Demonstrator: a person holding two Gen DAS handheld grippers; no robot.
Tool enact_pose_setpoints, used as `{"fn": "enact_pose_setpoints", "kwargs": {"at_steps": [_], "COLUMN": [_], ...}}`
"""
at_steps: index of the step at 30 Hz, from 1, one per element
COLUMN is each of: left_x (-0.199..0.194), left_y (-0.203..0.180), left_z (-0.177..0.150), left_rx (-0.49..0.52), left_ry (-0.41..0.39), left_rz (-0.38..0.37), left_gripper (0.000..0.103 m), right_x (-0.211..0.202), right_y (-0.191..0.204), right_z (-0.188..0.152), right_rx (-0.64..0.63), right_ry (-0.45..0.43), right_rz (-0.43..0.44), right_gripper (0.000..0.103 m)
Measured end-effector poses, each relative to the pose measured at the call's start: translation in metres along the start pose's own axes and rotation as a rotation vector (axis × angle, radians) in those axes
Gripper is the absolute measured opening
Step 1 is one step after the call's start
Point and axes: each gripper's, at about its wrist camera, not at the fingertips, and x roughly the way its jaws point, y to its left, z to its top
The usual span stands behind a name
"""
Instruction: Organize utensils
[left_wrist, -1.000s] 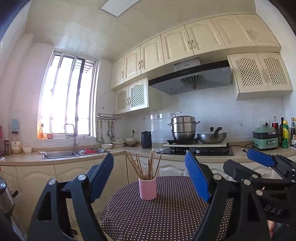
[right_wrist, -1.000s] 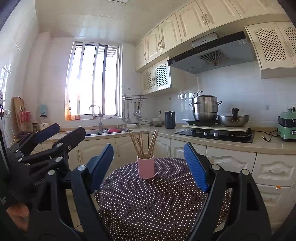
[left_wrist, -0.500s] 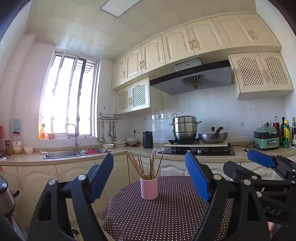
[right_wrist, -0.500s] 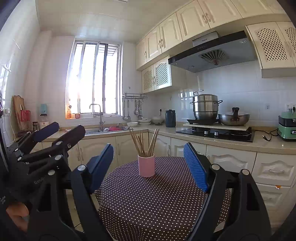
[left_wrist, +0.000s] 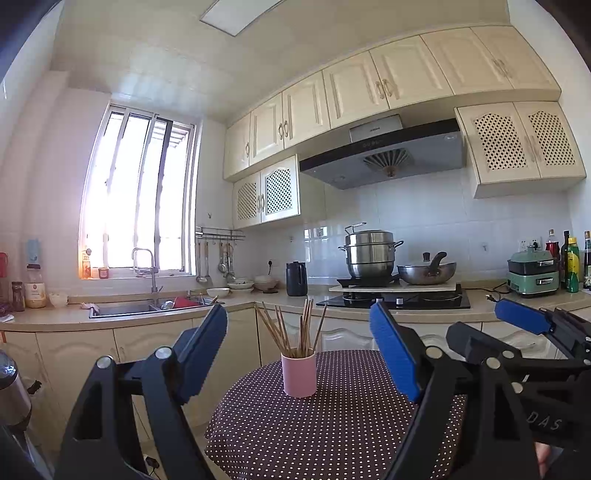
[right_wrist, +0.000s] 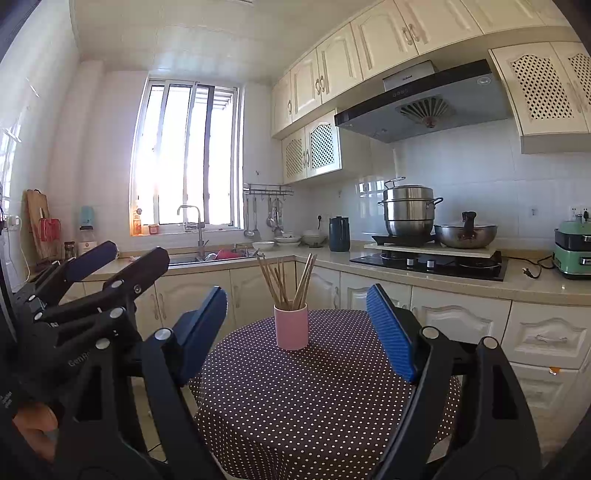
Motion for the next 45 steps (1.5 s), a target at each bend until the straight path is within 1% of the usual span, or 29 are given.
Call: {"fn": "enact_pose_setpoints", "kwargs": {"at_steps": [45], "left_x": [-0.0014], "left_y": [0.0034], "left_z": [-0.0018], "left_rx": [0.0], "left_ry": [-0.003], "left_rz": [-0.002], "left_gripper": [0.078], "right_x": [-0.0016], "right_y": [-0.0025], "right_z": [-0.0035], "right_rx": [-0.003], "right_ry": [0.004], "right_rz": [-0.003], "right_gripper": [0.077]}}
